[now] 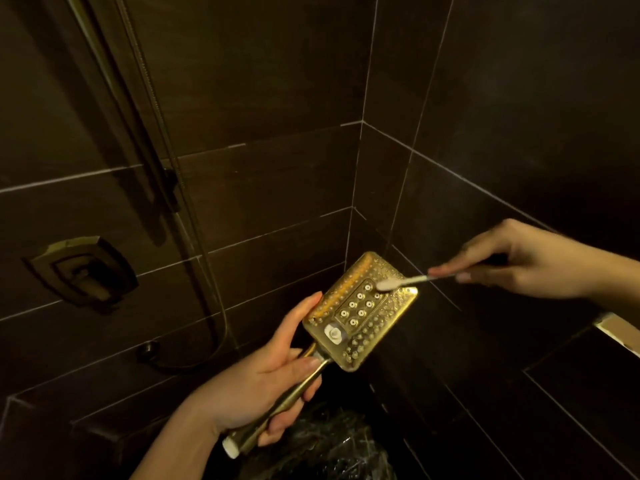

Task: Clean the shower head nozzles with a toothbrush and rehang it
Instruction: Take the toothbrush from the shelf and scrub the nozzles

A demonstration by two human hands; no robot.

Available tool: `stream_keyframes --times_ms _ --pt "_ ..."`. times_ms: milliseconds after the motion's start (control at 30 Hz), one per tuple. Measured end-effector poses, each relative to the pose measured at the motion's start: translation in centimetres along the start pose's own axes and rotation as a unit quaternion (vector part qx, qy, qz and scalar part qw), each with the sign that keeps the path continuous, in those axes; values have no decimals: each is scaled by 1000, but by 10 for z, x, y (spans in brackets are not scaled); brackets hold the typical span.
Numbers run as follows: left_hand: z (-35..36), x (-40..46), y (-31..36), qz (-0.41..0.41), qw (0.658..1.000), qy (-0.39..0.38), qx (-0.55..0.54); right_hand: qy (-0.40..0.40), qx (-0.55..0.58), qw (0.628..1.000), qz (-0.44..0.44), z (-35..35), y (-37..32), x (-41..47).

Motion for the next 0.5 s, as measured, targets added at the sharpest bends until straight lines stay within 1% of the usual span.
stream_keyframes --times_ms 67,167,200,300,333,400,433,500 --pt "0 1 -2 -5 1000 3 9 -19 -5 1000 17 -1 2 -2" --pt "4 4 -4 -14 1000 -2 13 20 -45 999 18 -7 -1 7" --pt "5 5 -4 -16 1000 -4 14 20 -46 999 17 -6 -1 9" --pt "4 5 -8 -19 1000 -9 13 -28 -27 999 21 1 -2 11" --pt "3 4 -9 -19 1000 -9 9 -23 -25 999 22 3 -2 11" --pt "2 5 -12 -16 1000 -2 2 26 -37 999 28 -1 2 10" --pt "1 5 -14 -15 1000 1 2 36 -36 998 36 -2 7 10" --pt "2 5 -18 -20 1000 -4 0 0 -5 999 47 2 12 10"
Point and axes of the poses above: each hand's wrist, its own x-axis towards the middle knuckle, its own z-axis out of the palm, y = z × x, the point moved 5 cm from there along x, towards the middle knuckle, and after that the axes turned 11 degrees about -y, right-handed, at the moved point
